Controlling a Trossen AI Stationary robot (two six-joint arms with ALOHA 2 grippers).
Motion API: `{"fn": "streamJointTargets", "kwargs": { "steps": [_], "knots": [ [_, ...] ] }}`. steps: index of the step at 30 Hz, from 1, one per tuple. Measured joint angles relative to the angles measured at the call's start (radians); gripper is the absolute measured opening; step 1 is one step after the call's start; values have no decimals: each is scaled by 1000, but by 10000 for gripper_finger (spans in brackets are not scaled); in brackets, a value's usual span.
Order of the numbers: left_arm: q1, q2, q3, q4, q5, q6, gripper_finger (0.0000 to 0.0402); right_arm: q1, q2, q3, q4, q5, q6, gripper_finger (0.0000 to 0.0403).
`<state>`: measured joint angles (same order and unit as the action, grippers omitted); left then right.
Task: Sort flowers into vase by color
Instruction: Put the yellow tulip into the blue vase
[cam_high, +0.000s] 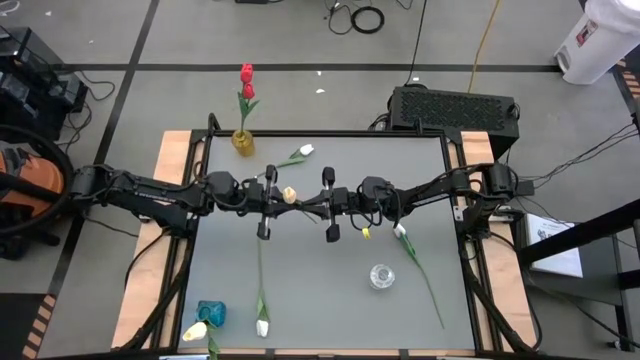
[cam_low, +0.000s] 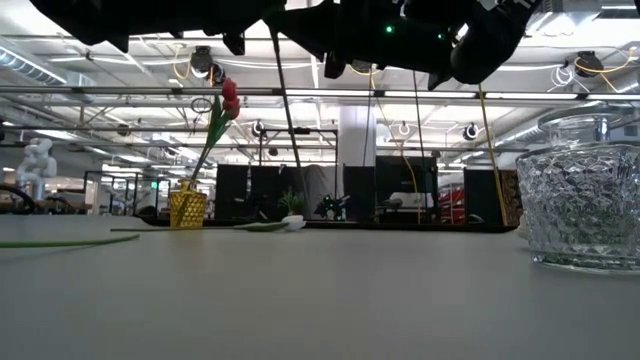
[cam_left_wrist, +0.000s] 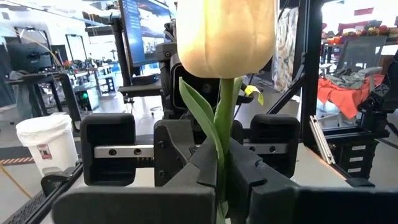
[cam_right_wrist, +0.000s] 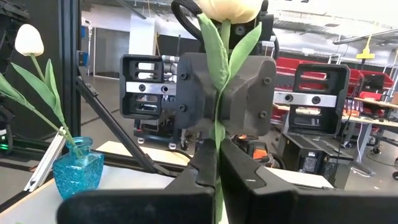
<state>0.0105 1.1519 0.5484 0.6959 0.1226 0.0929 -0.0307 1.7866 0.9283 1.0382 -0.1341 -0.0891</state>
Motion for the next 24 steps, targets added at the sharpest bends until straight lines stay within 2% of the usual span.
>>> {"fn": "streamJointTargets", "kwargs": {
  "steps": [9, 14, 24],
  "knots": [
    [0, -20, 0, -63, -27, 26, 9, 0, 0, 0, -30, 5, 0, 3],
    [0, -74, 0, -150, -70, 27, 9, -1, -1, 0, -38, 6, 0, 30],
    [1, -253, 0, -384, -74, 53, 9, -1, -1, 0, -35, 6, -2, 78]
  ]
}}
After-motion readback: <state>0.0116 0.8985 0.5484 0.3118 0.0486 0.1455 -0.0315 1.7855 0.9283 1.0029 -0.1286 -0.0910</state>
